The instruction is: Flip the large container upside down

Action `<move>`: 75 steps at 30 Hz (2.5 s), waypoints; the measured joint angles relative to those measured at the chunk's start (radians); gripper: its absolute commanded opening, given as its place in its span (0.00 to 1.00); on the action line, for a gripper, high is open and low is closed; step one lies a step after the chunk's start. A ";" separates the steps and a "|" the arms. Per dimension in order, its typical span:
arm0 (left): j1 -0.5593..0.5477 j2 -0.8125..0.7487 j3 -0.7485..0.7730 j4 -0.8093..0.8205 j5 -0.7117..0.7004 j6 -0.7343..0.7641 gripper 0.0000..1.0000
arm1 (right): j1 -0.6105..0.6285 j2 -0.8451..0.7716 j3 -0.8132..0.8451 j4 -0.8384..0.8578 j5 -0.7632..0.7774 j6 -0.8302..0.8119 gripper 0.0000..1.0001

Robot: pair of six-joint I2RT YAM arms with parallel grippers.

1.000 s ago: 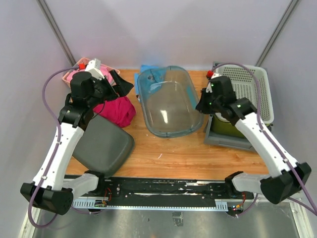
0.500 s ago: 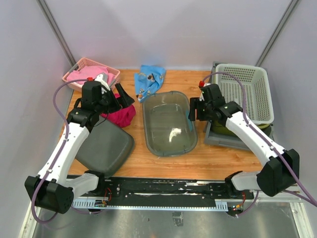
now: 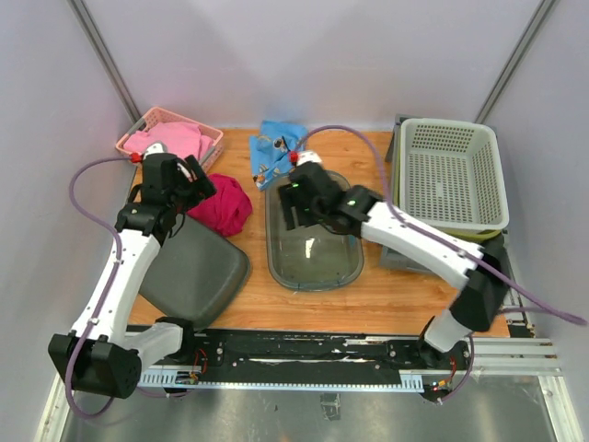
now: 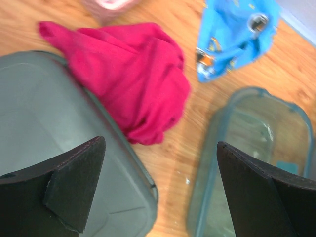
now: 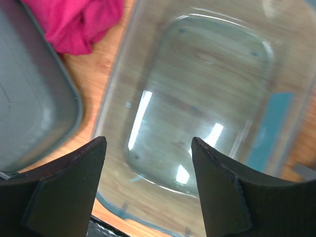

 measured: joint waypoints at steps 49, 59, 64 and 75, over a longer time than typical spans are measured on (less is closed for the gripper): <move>0.212 0.128 -0.302 0.199 0.108 -0.167 0.99 | -0.014 -0.069 -0.088 0.019 -0.299 0.176 0.01; 0.211 -0.001 -0.163 0.184 0.239 -0.111 0.99 | -0.142 0.028 -0.085 0.448 -0.673 0.463 0.01; 0.211 -0.050 -0.064 0.194 0.272 -0.085 0.99 | -0.197 0.083 -0.270 0.913 -0.796 0.783 0.01; 0.203 -0.003 -0.072 0.174 0.327 -0.042 0.99 | -0.337 0.111 -0.721 1.665 -0.886 1.204 0.03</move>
